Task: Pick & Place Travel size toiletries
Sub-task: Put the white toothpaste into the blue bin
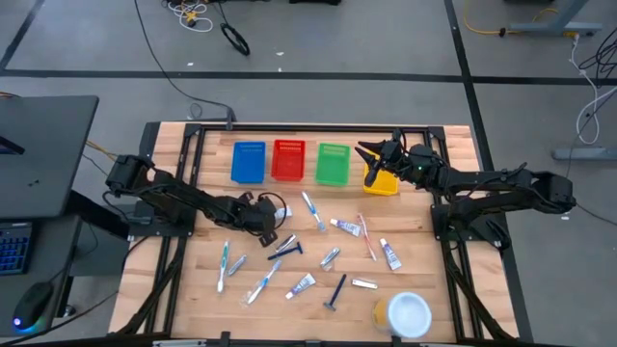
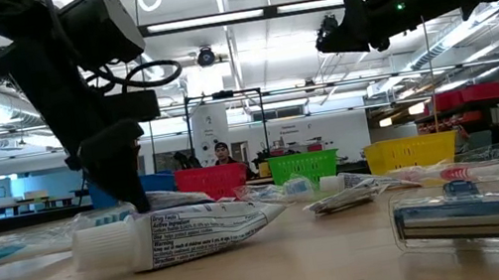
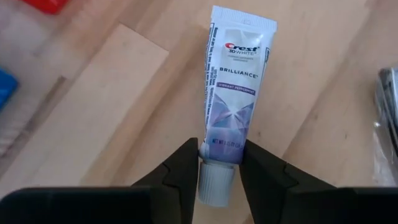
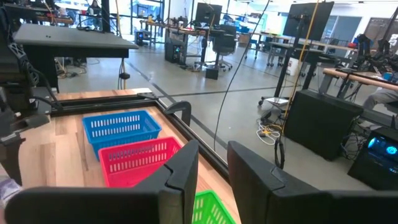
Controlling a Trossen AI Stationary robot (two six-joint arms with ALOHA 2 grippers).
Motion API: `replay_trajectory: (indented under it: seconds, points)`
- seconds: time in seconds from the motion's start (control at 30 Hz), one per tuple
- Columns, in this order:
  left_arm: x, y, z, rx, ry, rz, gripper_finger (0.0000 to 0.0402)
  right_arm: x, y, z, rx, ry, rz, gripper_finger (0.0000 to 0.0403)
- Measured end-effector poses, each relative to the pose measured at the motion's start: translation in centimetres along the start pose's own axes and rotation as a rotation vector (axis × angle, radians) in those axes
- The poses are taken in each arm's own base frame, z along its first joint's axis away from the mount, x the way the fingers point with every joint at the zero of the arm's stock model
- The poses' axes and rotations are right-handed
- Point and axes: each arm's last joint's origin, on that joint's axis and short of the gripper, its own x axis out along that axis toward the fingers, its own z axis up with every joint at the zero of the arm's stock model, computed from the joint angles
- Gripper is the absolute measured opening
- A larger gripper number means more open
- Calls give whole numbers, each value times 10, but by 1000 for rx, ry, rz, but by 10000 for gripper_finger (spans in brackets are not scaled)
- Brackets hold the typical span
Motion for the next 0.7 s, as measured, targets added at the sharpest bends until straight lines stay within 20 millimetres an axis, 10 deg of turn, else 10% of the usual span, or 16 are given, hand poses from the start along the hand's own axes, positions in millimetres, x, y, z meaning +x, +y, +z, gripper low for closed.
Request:
replay_trajectory:
  seconds: [0.7]
  points:
    - [-56, 85, 34, -185, -167, 329, 121, 0, 0, 0, -1, 3, -1, 97]
